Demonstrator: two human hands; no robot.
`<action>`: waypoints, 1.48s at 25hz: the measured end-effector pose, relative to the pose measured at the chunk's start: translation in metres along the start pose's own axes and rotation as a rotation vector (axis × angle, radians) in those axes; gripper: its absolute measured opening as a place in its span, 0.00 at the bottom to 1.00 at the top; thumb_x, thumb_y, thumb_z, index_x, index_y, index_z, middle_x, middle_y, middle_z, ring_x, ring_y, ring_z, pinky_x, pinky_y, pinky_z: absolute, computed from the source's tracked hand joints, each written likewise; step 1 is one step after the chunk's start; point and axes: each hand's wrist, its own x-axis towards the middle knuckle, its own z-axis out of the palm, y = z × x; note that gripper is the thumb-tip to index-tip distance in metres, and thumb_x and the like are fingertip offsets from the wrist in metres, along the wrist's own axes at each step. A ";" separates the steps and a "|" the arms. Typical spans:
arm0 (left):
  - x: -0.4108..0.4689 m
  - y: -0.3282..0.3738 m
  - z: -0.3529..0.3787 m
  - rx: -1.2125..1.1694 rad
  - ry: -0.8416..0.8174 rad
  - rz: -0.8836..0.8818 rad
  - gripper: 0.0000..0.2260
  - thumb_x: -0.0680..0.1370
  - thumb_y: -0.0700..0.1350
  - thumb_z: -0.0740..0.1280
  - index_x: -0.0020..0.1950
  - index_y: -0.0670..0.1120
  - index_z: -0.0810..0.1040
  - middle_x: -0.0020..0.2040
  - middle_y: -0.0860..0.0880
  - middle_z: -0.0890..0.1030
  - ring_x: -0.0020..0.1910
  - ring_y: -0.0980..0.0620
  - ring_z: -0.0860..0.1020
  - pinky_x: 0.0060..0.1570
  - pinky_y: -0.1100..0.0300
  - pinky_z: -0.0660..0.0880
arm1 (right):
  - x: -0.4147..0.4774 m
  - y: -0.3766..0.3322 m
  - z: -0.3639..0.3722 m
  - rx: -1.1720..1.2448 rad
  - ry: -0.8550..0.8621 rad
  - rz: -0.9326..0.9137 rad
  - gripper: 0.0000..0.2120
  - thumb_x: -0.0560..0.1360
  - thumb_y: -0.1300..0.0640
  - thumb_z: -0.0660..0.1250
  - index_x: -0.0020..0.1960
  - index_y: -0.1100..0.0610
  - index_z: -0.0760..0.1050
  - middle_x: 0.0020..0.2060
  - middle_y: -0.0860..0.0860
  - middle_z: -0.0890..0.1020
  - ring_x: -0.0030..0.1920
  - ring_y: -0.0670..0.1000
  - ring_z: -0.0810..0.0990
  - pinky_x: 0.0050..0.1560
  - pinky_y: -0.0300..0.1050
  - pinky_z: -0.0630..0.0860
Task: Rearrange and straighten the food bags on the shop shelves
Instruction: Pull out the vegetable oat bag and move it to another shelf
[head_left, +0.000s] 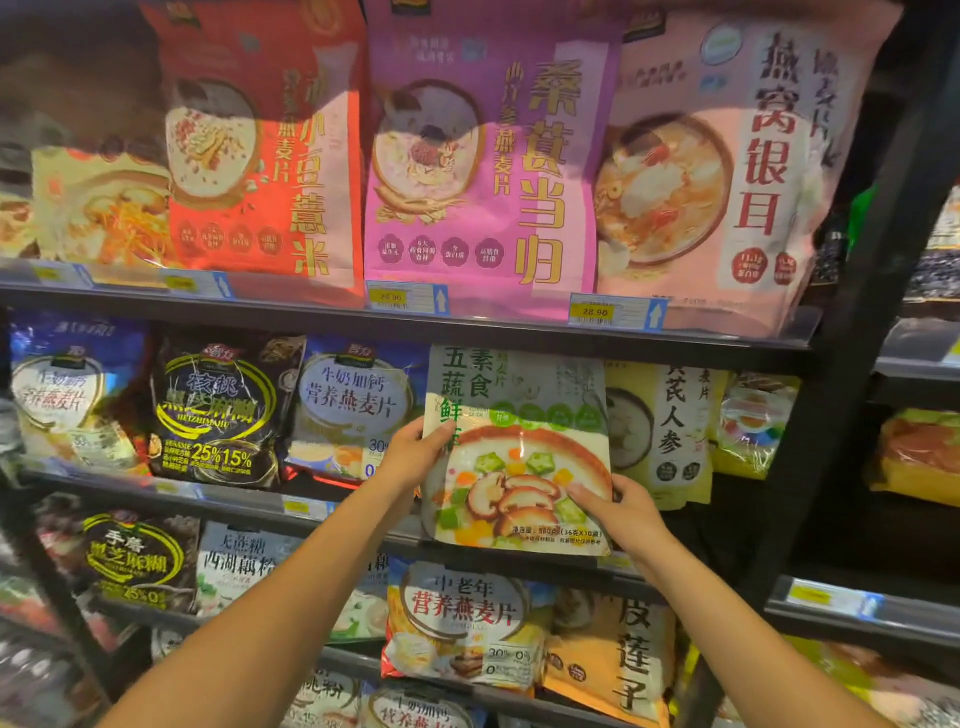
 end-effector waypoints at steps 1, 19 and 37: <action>0.007 0.000 0.001 -0.009 0.000 0.003 0.11 0.81 0.51 0.69 0.60 0.48 0.83 0.55 0.44 0.87 0.56 0.41 0.85 0.60 0.41 0.80 | 0.006 -0.001 0.000 -0.003 0.000 -0.002 0.17 0.74 0.51 0.78 0.59 0.56 0.80 0.49 0.51 0.88 0.43 0.48 0.89 0.35 0.40 0.82; 0.045 -0.042 0.002 -0.128 -0.030 -0.018 0.08 0.83 0.45 0.67 0.57 0.41 0.79 0.50 0.42 0.86 0.50 0.43 0.85 0.53 0.46 0.80 | 0.050 0.035 0.015 -0.285 0.027 -0.028 0.20 0.73 0.51 0.79 0.58 0.53 0.73 0.53 0.48 0.82 0.50 0.44 0.81 0.44 0.42 0.79; 0.023 -0.053 -0.007 -0.064 -0.016 0.036 0.11 0.84 0.44 0.66 0.65 0.47 0.81 0.59 0.48 0.86 0.60 0.46 0.83 0.64 0.45 0.78 | 0.037 0.030 0.012 -0.548 -0.007 -0.025 0.28 0.67 0.39 0.80 0.59 0.46 0.72 0.54 0.43 0.81 0.53 0.46 0.81 0.49 0.46 0.79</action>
